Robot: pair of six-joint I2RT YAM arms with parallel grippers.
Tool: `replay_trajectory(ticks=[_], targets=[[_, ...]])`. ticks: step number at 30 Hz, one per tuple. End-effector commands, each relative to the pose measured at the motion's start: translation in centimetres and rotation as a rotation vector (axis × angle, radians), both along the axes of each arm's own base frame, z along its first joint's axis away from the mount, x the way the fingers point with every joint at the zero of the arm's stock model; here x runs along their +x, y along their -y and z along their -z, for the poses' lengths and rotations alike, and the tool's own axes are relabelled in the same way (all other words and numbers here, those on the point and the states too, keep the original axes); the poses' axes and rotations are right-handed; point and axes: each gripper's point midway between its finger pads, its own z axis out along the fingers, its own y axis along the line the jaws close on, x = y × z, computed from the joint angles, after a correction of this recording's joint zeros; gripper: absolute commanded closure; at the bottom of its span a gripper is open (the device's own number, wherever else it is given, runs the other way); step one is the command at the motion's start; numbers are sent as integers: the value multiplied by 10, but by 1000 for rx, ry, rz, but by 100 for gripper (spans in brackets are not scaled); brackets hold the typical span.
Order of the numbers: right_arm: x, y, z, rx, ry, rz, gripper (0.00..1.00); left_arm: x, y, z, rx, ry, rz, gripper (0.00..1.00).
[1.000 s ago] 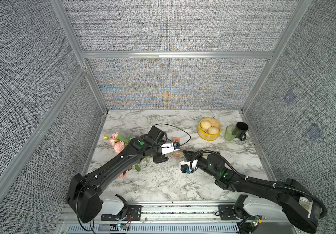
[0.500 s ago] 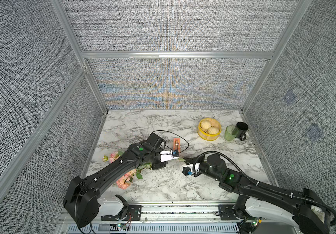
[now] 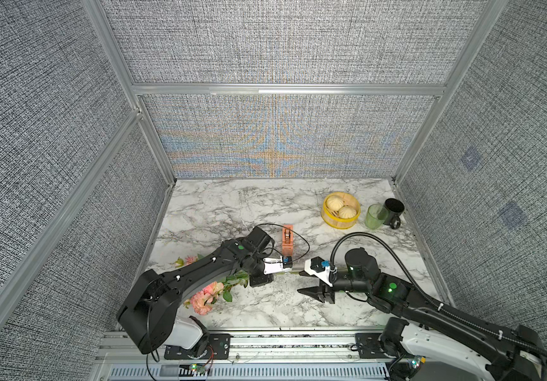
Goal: Wrap bouquets with tape
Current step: Wrap the tape around the bouquet, then tear off the tape using the Tape Cutter.
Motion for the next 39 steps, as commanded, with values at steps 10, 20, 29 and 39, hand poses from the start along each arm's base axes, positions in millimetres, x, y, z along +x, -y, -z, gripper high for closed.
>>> replay_trajectory(ticks=[10, 20, 29, 39], targets=[[110, 71, 17, 309, -726, 824, 41, -15, 2, 19, 37, -67, 69, 100], [142, 40, 68, 324, -953, 842, 41, -18, 12, -21, -68, 8, 98, 100], [157, 1, 89, 378, -1036, 740, 41, -22, 0, 12, 59, -79, 74, 100], [161, -31, 117, 391, -1114, 701, 50, -19, -1, 26, 106, -106, 65, 100]])
